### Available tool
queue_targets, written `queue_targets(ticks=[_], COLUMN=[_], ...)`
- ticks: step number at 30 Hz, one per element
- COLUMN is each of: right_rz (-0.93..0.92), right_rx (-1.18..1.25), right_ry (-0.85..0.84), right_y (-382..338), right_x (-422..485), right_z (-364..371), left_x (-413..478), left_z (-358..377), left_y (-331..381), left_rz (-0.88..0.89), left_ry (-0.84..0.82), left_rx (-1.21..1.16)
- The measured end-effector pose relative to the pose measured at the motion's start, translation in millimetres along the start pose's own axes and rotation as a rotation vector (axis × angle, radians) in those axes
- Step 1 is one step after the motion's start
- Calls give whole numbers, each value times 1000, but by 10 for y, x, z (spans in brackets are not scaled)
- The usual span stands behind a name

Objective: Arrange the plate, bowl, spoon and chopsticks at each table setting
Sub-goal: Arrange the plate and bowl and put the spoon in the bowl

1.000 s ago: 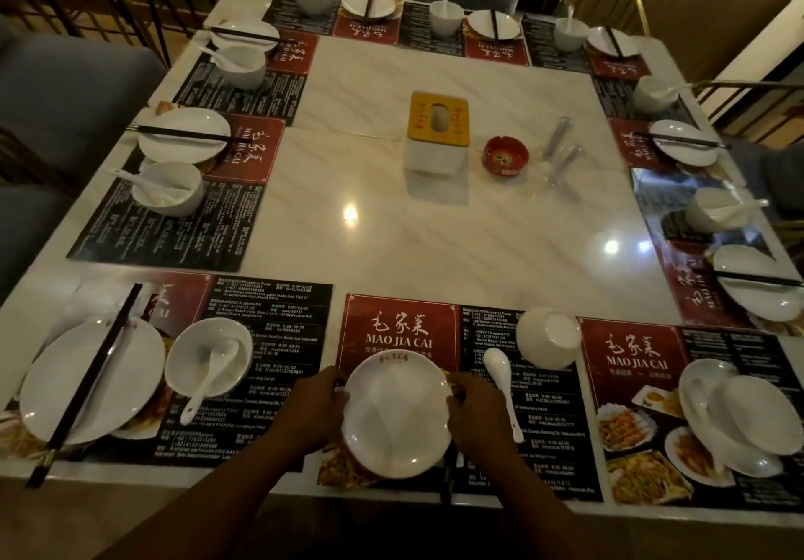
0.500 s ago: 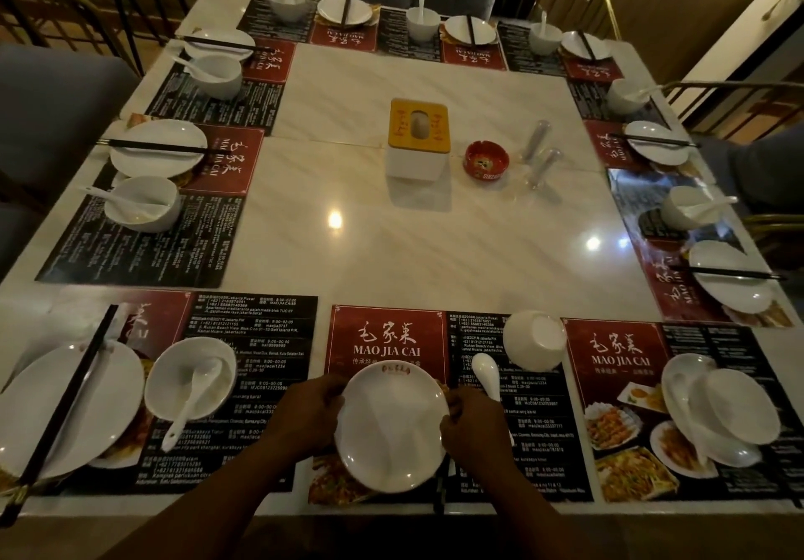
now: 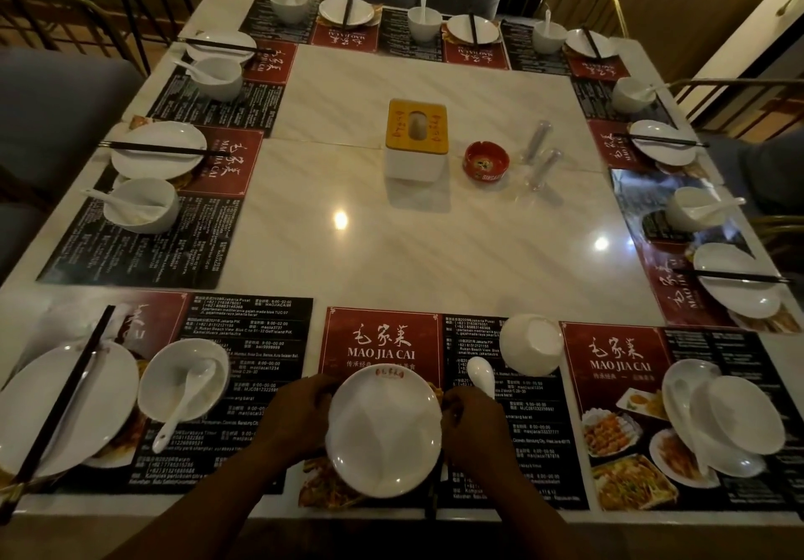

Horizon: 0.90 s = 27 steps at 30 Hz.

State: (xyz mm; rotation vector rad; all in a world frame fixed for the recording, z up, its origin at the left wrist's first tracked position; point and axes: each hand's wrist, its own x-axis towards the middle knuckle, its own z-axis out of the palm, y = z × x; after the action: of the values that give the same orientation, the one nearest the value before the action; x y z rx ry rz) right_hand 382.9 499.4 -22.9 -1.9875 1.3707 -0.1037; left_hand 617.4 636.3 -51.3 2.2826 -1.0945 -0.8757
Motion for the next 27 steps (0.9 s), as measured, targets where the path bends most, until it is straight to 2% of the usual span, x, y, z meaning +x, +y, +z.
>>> queue_targets(ticks=[2, 5, 10, 27], right_rz=[-39, -44, 1, 26], right_rx=[-55, -174, -293, -374], right_ry=[120, 205, 13, -59], right_y=[106, 382, 791, 869], right_x=[-8, -7, 26, 64], right_z=[-94, -292, -468, -401], left_x=[13, 53, 83, 63], left_z=[-15, -55, -104, -110], left_y=[-19, -50, -115, -47], left_rz=[95, 221, 171, 125], left_ry=[58, -13, -249, -287], left_rx=[187, 391, 662, 713])
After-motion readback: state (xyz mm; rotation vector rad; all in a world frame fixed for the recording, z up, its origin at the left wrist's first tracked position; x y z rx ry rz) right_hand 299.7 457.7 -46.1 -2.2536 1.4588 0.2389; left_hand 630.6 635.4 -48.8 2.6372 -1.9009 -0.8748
